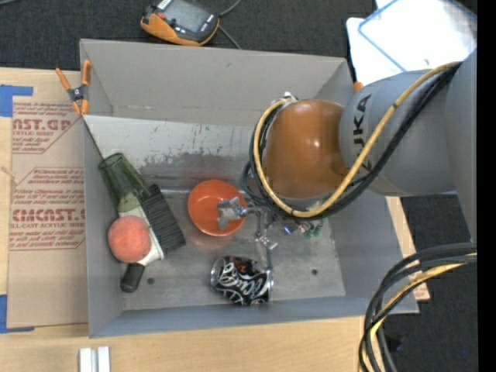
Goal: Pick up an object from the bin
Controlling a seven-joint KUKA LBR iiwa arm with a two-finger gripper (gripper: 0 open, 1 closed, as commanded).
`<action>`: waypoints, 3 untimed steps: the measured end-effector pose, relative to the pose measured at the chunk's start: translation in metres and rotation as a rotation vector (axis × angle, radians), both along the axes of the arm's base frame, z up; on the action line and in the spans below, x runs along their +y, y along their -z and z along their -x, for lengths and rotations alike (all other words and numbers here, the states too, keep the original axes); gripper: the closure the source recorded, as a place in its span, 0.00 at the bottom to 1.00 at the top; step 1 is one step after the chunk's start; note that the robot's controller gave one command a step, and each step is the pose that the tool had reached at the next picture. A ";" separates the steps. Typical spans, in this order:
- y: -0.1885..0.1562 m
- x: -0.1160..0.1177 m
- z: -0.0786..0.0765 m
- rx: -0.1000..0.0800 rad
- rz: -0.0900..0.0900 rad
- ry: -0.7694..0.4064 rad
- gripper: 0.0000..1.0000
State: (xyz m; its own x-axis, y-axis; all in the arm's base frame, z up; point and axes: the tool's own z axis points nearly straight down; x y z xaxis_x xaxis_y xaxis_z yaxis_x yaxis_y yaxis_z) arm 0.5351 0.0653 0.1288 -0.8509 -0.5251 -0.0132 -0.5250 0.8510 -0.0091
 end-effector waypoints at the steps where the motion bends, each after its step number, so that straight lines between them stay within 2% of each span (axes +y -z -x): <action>1: 0.006 0.004 -0.014 0.001 -0.004 0.087 0.00; 2: 0.019 0.015 -0.005 0.000 0.000 -0.039 0.00; 3: 0.042 0.062 0.013 -0.002 0.004 -0.421 1.00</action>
Offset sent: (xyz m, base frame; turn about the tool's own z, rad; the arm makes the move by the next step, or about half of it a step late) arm -0.0041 0.0229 -0.0293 -0.3704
